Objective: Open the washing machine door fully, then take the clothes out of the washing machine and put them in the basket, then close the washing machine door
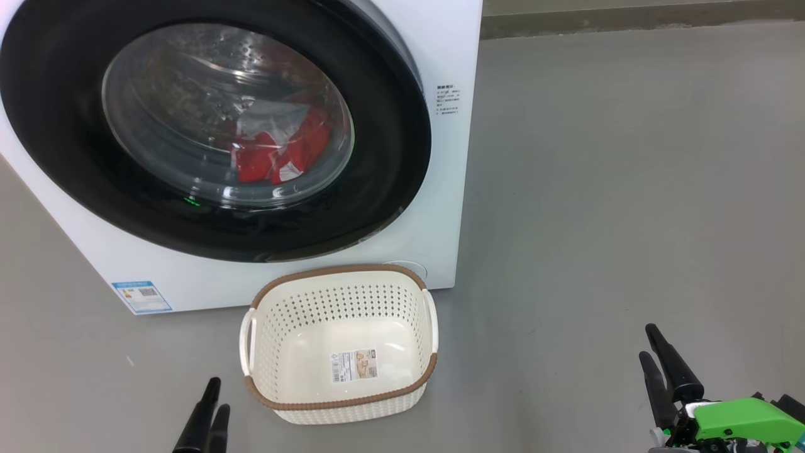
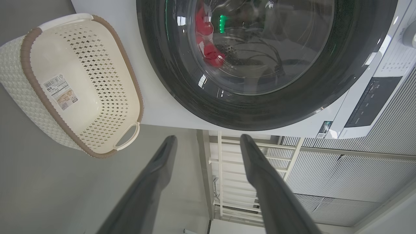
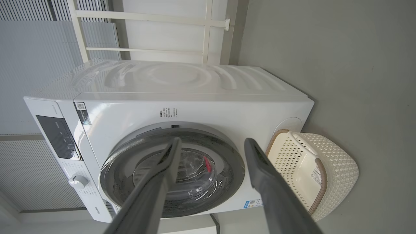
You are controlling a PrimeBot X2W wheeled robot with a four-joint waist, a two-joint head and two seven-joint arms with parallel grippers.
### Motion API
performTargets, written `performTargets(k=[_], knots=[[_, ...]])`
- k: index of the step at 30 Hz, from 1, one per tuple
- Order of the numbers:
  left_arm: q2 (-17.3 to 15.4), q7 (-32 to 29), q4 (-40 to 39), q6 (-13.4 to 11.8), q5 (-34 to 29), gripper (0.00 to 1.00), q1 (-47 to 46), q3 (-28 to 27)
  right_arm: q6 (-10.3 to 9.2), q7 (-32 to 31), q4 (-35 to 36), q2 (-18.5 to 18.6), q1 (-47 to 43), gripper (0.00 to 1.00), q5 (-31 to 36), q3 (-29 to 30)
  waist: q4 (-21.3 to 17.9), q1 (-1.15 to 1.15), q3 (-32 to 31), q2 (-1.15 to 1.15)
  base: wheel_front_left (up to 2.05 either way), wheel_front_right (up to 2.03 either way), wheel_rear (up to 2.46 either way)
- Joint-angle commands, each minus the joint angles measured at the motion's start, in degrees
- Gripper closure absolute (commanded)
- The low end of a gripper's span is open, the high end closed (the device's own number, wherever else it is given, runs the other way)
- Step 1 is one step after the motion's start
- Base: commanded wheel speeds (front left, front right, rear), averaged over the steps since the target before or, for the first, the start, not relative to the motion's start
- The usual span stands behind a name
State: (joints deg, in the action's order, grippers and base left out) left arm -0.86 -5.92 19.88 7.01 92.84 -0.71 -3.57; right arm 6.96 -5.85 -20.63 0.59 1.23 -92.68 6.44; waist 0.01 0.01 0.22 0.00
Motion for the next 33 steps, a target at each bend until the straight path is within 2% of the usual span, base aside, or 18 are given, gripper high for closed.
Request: performTargets(k=[1,6,19,25,33], knots=[[-0.5,0.6,-1.4,0.0,-0.2,0.00,-1.9,0.3,0.08,0.5,1.4,0.6,2.3,0.00,0.0,-0.6,0.0,0.12,-0.1,0.00,0.00,0.00,0.00],[-0.6,1.5,-1.5,0.1,-0.4,0.00,-2.5,0.9,0.10,1.2,1.3,0.7,3.0,0.00,0.0,-1.9,-0.1,0.01,-0.1,0.00,0.00,0.00,0.00],[-1.0,3.6,-1.7,0.1,-4.3,0.00,-4.0,2.5,0.14,3.5,0.9,1.2,5.1,0.00,2.0,-5.2,-0.1,0.00,0.0,0.00,0.00,0.00,0.00],[-0.9,4.6,-2.0,-0.2,-8.7,0.00,-4.7,2.7,0.17,4.6,-0.4,1.5,6.6,0.00,5.1,-7.0,-0.2,0.00,0.0,0.00,0.00,0.00,0.00],[-0.9,6.0,-2.8,-0.9,-14.4,0.00,-5.5,3.7,0.20,6.0,-1.3,1.2,8.0,0.00,12.8,-6.9,-0.2,0.00,0.2,0.00,0.00,0.00,0.00]])
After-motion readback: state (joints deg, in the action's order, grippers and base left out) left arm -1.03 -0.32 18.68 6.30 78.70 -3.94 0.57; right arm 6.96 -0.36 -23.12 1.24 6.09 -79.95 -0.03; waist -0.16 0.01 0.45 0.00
